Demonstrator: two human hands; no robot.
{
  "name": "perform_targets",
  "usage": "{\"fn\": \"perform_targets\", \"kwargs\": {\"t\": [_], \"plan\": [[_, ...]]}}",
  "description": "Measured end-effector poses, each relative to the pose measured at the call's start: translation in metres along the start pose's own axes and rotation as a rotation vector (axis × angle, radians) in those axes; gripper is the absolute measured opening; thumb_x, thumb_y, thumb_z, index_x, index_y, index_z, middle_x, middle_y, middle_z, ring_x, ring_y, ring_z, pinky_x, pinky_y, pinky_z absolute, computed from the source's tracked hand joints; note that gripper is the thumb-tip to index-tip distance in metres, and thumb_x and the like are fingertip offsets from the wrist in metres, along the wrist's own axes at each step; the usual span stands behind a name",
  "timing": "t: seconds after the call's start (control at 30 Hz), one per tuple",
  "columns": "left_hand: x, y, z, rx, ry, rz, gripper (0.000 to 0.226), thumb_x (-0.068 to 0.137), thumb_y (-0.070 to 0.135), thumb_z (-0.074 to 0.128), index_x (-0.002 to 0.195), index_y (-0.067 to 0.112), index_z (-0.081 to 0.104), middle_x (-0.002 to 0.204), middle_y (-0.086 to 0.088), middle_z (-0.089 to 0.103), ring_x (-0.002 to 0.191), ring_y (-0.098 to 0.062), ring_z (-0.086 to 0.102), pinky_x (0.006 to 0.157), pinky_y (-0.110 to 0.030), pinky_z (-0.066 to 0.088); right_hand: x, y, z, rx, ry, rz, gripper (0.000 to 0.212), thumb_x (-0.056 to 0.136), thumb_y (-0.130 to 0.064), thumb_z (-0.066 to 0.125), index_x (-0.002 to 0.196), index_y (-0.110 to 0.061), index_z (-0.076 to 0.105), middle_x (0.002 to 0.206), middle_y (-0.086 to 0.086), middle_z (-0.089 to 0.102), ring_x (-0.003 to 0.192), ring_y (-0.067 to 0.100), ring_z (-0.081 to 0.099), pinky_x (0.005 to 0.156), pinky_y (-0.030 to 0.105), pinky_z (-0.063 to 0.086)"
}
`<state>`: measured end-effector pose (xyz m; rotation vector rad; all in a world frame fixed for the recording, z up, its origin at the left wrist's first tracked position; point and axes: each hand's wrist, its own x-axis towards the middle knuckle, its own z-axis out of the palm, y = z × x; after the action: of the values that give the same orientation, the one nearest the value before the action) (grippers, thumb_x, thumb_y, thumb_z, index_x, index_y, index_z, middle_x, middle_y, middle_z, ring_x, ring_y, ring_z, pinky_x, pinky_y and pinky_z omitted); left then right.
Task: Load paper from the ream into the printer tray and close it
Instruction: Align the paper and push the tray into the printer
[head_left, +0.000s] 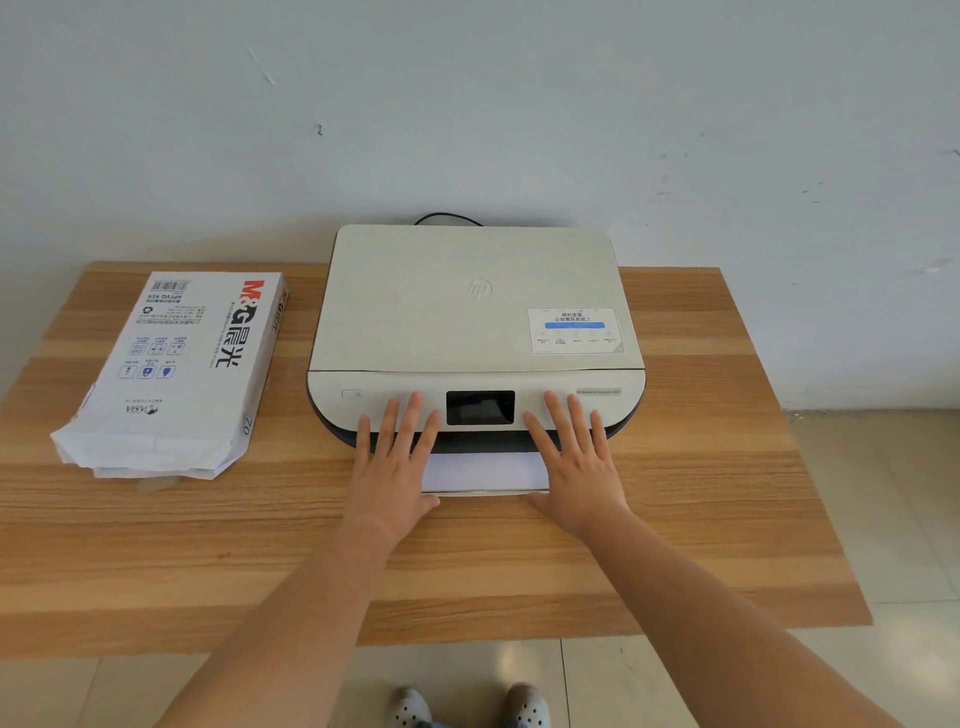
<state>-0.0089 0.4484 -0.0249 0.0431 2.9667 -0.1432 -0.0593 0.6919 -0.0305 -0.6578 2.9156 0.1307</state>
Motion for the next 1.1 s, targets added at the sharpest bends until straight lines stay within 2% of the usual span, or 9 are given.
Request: {"fn": "perform_targets", "kwargs": {"t": [0.1, 0.23, 0.57, 0.77, 1.1], "plan": [[0.004, -0.002, -0.001, 0.004, 0.007, -0.010, 0.121, 0.074, 0.060, 0.068, 0.146, 0.022, -0.021, 0.154, -0.009, -0.033, 0.144, -0.033, -0.021, 0.117, -0.058, -0.001, 0.005, 0.001, -0.002, -0.002, 0.016, -0.005, 0.115, 0.069, -0.056, 0.074, 0.152, -0.026, 0.001, 0.161, 0.012, -0.013, 0.146, 0.036, -0.015, 0.117, 0.054, -0.003], [0.009, -0.002, -0.004, 0.031, -0.002, 0.023, 0.119, 0.078, 0.057, 0.066, 0.147, 0.022, -0.025, 0.151, -0.010, -0.040, 0.142, -0.034, -0.027, 0.117, -0.058, -0.004, 0.011, 0.002, -0.004, -0.006, 0.019, -0.022, 0.118, 0.071, -0.057, 0.072, 0.152, -0.028, -0.008, 0.159, 0.011, -0.022, 0.144, 0.036, -0.021, 0.116, 0.054, -0.005], [0.017, -0.002, 0.000, 0.006, -0.018, 0.066, 0.115, 0.079, 0.046, 0.068, 0.149, 0.015, -0.017, 0.151, -0.012, -0.039, 0.140, -0.036, -0.031, 0.119, -0.054, 0.000, 0.016, 0.005, -0.003, 0.011, 0.035, -0.035, 0.113, 0.070, -0.060, 0.069, 0.154, -0.025, 0.002, 0.160, 0.010, -0.016, 0.146, 0.036, -0.017, 0.118, 0.057, 0.006], [0.018, -0.001, 0.003, 0.026, -0.002, 0.066, 0.112, 0.078, 0.044, 0.071, 0.151, 0.012, -0.008, 0.154, -0.015, -0.031, 0.142, -0.039, -0.025, 0.118, -0.057, 0.004, 0.017, 0.003, 0.000, 0.025, 0.047, -0.020, 0.112, 0.069, -0.054, 0.071, 0.154, -0.026, 0.003, 0.161, 0.010, -0.015, 0.146, 0.036, -0.016, 0.118, 0.057, 0.007], [0.019, -0.002, 0.007, 0.018, 0.030, 0.066, 0.111, 0.075, 0.044, 0.073, 0.152, 0.013, -0.001, 0.157, -0.015, -0.025, 0.144, -0.039, -0.020, 0.117, -0.058, 0.008, 0.018, 0.002, 0.004, -0.003, 0.050, -0.010, 0.112, 0.071, -0.056, 0.072, 0.153, -0.025, 0.002, 0.161, 0.011, -0.015, 0.146, 0.037, -0.015, 0.117, 0.058, 0.009]]}}
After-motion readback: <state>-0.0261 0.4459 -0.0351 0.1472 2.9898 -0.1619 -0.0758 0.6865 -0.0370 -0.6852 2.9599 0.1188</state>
